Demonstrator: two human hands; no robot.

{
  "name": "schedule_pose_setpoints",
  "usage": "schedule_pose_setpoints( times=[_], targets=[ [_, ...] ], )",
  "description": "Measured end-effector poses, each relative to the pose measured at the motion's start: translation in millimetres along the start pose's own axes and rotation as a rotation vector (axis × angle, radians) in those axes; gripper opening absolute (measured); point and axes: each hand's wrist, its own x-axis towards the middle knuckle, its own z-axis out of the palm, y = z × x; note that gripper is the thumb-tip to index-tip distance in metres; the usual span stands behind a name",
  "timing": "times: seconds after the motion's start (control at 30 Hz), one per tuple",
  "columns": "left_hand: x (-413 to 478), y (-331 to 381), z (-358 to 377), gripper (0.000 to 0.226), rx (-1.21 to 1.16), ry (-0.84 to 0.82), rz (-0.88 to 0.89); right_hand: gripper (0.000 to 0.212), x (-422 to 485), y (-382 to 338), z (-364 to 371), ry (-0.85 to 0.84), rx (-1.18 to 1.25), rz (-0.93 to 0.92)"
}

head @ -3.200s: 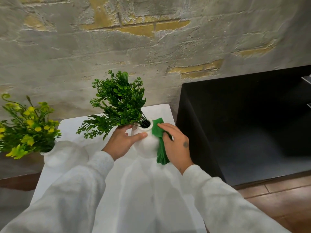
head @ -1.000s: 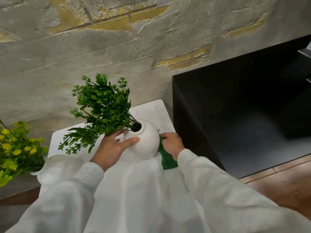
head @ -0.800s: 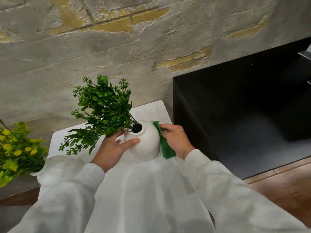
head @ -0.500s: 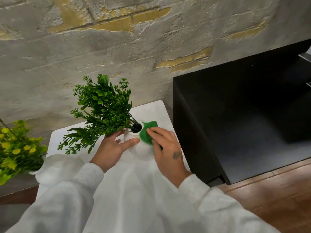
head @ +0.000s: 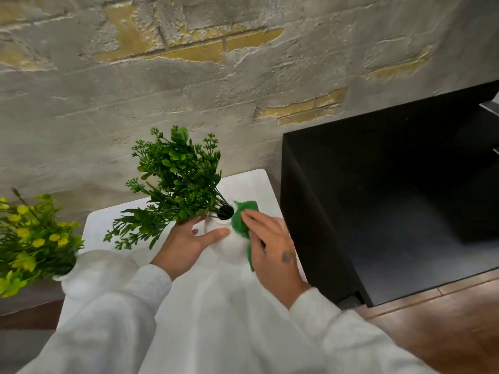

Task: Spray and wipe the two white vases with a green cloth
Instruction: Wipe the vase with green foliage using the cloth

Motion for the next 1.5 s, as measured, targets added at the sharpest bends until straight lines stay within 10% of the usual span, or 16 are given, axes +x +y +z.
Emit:
schedule_pose_setpoints(
  times=[0.17, 0.37, 0.7, 0.97, 1.27, 1.5],
  targets=[
    [3.7, -3.2, -2.8, 0.083, 0.019, -0.017, -0.015, 0.041, 17.6, 4.7, 3.5, -0.016, 0.049, 0.099],
    [3.2, -4.1, -2.9, 0.085, 0.035, -0.013, -0.020, 0.043, 95.3, 14.6, -7.4, -0.488, 0.106, 0.275],
    [3.7, -6.8, -1.5, 0.069, 0.002, -0.022, -0.011, 0.036, 13.4, 12.8, -7.4, -0.099, 0.103, 0.032],
    [1.4, -2.5, -2.1, 0.066, 0.028, -0.022, -0.022, 0.046, 86.8, 21.7, 4.9, -0.429, 0.043, 0.133],
    [-1.6, 1.7, -0.3, 0.053, -0.002, -0.020, -0.007, 0.040, 13.0, 14.5, -5.3, -0.102, 0.101, 0.006],
    [-0.7, 4.2, -1.5, 0.058, 0.034, -0.018, -0.016, 0.049, 68.3, 21.5, 3.7, -0.310, 0.011, 0.066]
  ],
)
